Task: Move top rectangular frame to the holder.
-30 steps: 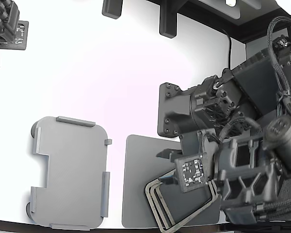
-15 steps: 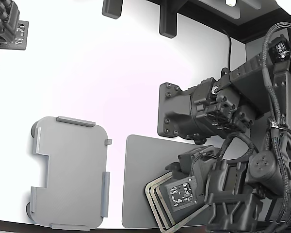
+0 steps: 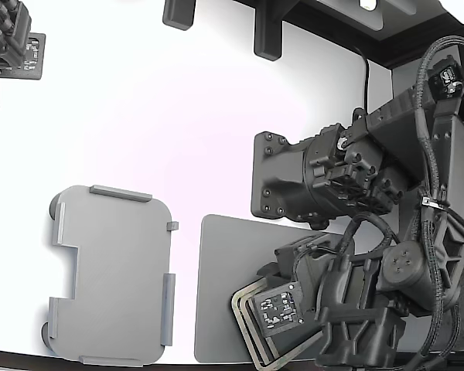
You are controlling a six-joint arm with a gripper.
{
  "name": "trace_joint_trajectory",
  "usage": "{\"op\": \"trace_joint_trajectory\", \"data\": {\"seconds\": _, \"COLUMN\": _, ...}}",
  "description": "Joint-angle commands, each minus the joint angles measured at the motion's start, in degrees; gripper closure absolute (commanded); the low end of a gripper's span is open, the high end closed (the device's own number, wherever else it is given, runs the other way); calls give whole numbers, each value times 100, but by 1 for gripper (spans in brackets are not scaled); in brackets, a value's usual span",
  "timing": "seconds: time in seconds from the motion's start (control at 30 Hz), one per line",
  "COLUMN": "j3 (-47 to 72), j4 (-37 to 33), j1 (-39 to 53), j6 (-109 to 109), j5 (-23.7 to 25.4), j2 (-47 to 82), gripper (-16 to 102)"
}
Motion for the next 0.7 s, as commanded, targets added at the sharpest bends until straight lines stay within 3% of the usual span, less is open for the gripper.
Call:
{"op": "trace_joint_trajectory", "data": {"seconds": 0.0, "j3": -105, "j4": 0, "j1": -62, "j6": -44, "j5": 0, "j2": 79, "gripper": 3}}
{"op": "trace_joint_trajectory", "data": {"seconds": 0.67, "j3": 334, "j4": -413, "j1": -97, "j6": -281, "j5": 44, "j2": 18, "gripper": 14}}
